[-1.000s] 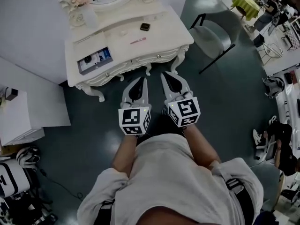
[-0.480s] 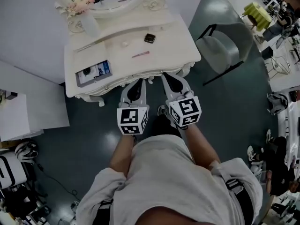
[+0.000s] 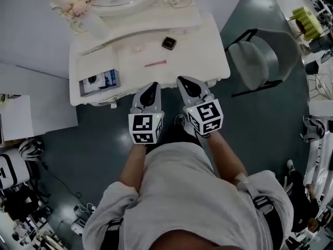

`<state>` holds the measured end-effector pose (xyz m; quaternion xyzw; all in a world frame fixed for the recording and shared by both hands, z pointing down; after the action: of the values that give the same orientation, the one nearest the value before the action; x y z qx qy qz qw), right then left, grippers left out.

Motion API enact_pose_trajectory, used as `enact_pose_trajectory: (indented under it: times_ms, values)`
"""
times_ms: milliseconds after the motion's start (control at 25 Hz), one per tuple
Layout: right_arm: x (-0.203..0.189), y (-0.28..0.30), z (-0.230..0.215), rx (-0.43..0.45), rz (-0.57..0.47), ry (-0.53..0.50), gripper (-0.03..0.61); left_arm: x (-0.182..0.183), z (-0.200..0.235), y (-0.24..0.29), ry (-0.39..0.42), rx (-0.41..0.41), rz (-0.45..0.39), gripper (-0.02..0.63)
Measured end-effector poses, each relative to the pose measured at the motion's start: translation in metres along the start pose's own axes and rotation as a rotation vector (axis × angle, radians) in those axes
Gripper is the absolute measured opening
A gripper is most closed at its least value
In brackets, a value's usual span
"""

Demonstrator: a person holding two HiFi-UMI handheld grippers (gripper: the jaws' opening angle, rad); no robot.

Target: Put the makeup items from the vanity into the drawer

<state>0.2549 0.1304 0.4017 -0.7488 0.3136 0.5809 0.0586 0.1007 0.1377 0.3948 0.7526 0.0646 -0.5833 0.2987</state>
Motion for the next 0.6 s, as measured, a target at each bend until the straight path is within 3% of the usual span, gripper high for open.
enact_pose_trajectory:
  times_ms: [240, 600]
  values:
    - [0.002, 0.026, -0.026, 0.057, 0.051, 0.003, -0.002, -0.004, 0.002, 0.030, 0.032, 0.010, 0.077, 0.003]
    - [-0.006, 0.064, -0.046, 0.058, 0.121, 0.008, -0.002, -0.019, 0.020, 0.069, -0.013, -0.020, 0.140, 0.003]
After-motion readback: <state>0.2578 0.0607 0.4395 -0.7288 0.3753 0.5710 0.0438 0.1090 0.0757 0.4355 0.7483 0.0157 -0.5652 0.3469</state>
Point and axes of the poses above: the fingertips, and each gripper's own axes: y forward along the fingers, z to its left, x out of its top, the point moved 8 cm from there along -y, backward along the fingers, and after that the axes turned 11 degrees about y, right-handed, at the moved point
